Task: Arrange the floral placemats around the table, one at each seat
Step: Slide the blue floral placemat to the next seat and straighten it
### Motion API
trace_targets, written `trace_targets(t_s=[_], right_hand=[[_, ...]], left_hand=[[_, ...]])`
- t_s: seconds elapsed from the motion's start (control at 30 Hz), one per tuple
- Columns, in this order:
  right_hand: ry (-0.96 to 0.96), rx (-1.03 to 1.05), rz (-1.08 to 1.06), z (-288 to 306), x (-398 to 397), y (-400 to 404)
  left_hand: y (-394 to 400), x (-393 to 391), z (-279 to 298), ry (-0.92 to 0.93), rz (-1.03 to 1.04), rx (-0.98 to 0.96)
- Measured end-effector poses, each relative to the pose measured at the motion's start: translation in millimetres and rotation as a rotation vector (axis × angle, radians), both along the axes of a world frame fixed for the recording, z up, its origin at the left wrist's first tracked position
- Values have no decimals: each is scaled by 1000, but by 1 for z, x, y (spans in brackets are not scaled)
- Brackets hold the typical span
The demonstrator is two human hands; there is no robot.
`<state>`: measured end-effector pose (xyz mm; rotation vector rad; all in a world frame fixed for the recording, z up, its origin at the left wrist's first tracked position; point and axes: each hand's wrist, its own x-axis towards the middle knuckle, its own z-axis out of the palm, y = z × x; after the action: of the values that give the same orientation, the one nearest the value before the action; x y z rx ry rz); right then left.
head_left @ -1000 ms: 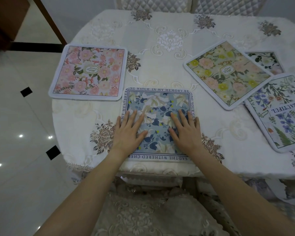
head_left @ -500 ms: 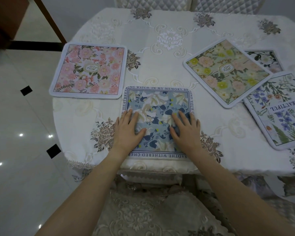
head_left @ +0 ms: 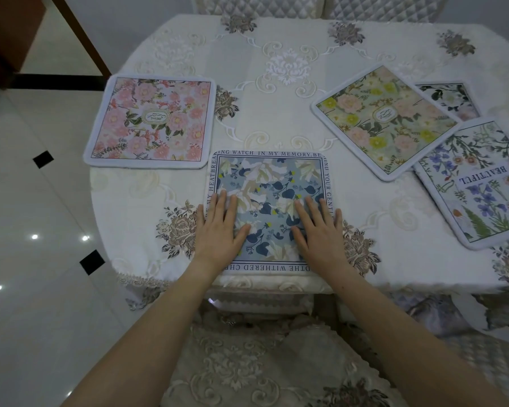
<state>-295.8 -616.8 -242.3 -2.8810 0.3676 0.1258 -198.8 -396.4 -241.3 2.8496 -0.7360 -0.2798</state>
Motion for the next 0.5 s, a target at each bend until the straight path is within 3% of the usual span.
trace_targets(t_s=[0.23,0.5], right_hand=[[-3,79,-29,40,-1,4],[-168,88,-107,116,-30,22]], left_hand=[[-1,0,45,30,-24,-81],[-5,-12,117,-137,-162,-277]])
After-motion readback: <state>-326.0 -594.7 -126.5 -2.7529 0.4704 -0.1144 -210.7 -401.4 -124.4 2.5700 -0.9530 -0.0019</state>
